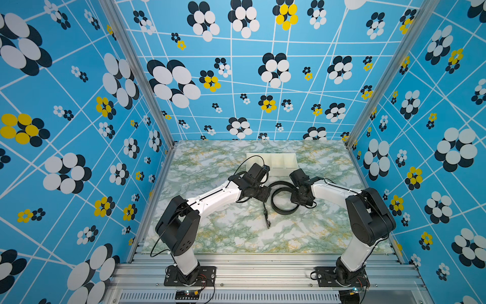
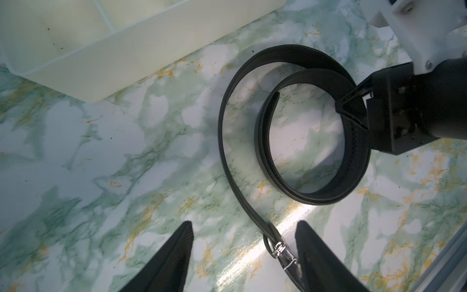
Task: Place the belts into the storage roll
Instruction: Roll the belt at the center of the board.
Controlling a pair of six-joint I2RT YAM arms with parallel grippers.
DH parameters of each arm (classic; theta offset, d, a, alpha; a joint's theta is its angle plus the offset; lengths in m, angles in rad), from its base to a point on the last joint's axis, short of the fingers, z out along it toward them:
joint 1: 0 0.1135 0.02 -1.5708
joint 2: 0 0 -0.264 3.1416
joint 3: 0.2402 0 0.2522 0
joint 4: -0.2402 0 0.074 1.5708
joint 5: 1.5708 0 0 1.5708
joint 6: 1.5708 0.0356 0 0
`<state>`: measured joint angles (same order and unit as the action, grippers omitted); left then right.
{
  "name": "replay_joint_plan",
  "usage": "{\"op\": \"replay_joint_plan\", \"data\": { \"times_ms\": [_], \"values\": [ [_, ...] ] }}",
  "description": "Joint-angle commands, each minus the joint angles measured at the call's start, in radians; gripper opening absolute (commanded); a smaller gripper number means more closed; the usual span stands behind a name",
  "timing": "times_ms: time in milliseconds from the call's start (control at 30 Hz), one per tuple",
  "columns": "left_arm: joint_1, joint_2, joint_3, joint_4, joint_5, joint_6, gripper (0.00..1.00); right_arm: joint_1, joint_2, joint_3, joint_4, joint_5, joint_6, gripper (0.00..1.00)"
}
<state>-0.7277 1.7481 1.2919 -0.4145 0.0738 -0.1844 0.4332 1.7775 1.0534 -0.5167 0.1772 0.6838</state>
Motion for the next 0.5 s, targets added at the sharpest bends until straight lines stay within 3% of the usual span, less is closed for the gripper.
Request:
{"op": "replay_joint_plan", "data": {
  "times_ms": [0,233,333,467],
  "values": [
    [0.002,0.057,0.059,0.012,0.059,0.084,0.69,0.013,0.063,-0.018,0.136,-0.109,-0.020,0.00],
    [0.010,0.138,0.104,0.048,0.144,0.151,0.70,0.022,0.075,0.000,0.127,-0.102,0.002,0.00],
    [0.009,0.179,0.135,0.004,0.096,0.165,0.70,0.024,0.061,-0.003,0.130,-0.094,0.008,0.00],
    [-0.013,0.213,0.150,-0.035,-0.053,0.204,0.70,0.027,0.060,-0.001,0.127,-0.094,0.012,0.00]
  ]
}}
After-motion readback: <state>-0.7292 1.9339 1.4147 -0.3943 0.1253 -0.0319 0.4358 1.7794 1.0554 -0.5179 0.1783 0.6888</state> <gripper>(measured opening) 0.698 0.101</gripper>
